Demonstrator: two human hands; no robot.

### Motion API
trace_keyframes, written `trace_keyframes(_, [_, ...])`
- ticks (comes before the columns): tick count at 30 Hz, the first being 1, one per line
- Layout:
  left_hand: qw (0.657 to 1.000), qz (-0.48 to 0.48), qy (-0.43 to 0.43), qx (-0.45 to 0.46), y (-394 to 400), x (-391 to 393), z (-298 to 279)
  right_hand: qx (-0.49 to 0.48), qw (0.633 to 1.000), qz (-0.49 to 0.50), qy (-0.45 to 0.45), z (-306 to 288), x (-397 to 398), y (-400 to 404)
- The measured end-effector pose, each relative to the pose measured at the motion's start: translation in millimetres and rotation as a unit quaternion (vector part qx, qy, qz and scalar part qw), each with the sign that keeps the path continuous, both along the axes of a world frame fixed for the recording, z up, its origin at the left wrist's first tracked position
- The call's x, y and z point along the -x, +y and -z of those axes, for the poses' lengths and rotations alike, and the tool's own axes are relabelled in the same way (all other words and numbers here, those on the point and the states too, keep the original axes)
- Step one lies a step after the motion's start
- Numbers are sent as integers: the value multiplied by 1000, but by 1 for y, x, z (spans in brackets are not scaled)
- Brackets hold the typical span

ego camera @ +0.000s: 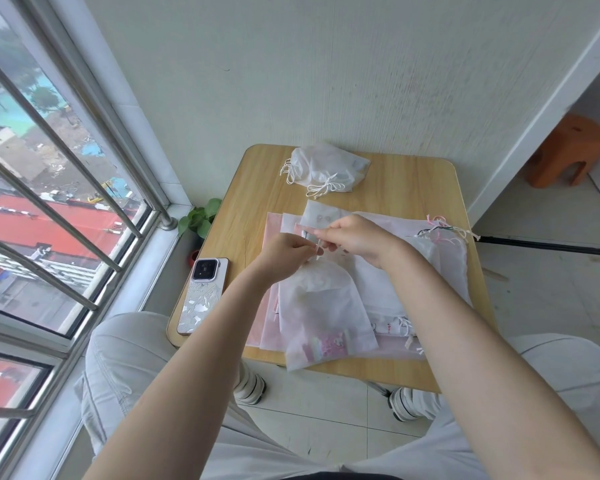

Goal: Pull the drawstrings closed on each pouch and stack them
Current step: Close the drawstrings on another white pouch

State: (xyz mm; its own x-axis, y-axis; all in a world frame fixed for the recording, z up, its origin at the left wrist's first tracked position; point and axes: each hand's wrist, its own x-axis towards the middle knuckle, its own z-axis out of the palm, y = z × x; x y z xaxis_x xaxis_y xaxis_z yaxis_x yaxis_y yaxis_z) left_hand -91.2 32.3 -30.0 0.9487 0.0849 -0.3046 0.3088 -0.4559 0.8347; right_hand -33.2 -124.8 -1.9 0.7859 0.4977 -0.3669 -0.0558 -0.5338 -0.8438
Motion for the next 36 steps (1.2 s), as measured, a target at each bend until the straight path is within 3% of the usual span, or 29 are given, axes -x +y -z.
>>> trace_keyframes(4, [999, 46, -6, -24, 0, 2, 3, -61, 997, 38, 5, 5, -3, 3])
trace_keyframes(8, [999, 32, -22, -5, 0, 1, 7, -146, 985, 89, -35, 11, -3, 3])
trace_keyframes(13, [995, -1, 28, 99, 4, 0, 3, -100, 992, 61, -43, 18, 5, 0])
trace_keyframes(19, [989, -18, 59, 136, 5, 1, -2, -68, 993, 36, -86, 25, 7, 1])
trace_keyframes(26, [993, -13, 53, 104, 4, 1, 1, -5, 992, -8, -126, 25, 1, -2])
trace_keyframes(36, [996, -40, -19, 79, 0, 0, 13, 97, 985, -120, -72, 10, 0, -19])
